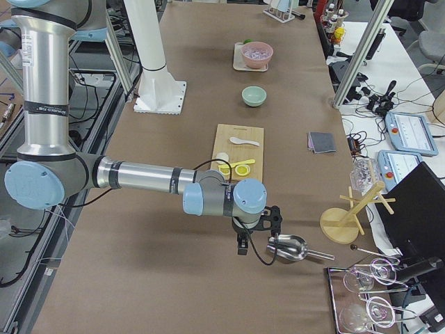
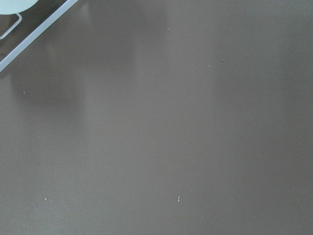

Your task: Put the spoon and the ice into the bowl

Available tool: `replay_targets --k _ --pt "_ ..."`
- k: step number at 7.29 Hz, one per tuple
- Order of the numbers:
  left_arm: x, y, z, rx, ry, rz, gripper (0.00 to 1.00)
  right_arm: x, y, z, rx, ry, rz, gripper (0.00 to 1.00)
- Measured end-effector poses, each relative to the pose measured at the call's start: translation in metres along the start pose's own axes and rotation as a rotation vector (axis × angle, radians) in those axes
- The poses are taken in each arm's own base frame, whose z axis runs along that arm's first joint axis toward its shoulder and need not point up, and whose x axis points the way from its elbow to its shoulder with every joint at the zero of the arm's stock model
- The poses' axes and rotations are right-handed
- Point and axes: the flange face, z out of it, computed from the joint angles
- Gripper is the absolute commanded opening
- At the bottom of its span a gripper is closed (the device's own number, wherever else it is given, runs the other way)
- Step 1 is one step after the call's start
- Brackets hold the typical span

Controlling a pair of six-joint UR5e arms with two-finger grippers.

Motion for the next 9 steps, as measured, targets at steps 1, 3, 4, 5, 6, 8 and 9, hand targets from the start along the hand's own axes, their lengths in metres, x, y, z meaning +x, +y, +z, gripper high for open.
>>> replay_targets --k 1,3,4,5,6,8,9 --pt "-0.0002 0.0001 0.0002 0.0 -0.001 0.0 0.98 0.0 0.0 0.0 0.0 0.0 0.0 1.0" --pt "-0.0002 0.0006 0.0001 0.0 -0.001 -0.001 0.98 0.0005 -0.0002 -0.0013 0.003 0.002 0.0 1.0" --pt "0.0007 0.0003 -0.0007 0.002 0.0 0.001 0.98 0.0008 -0.0005 -0.0023 0.005 0.002 0.001 1.0" --pt "0.0018 0.0 -0.0017 0.005 0.001 0.003 0.98 0.0011 -0.0005 -0.0031 0.007 -0.001 0.003 1.0" --pt "0.0025 -0.0002 -0.0023 0.006 0.001 0.003 0.98 0.0012 -0.0004 -0.0036 0.008 -0.007 0.004 1.0" --pt "0.0034 -0.0004 -0.003 0.007 0.003 0.004 0.98 0.0018 -0.0002 -0.0043 0.01 -0.013 0.008 1.0" --pt "0.0038 -0.0004 -0.0031 0.008 0.005 0.004 0.98 0.0024 0.0002 -0.004 0.01 -0.013 0.009 1.0"
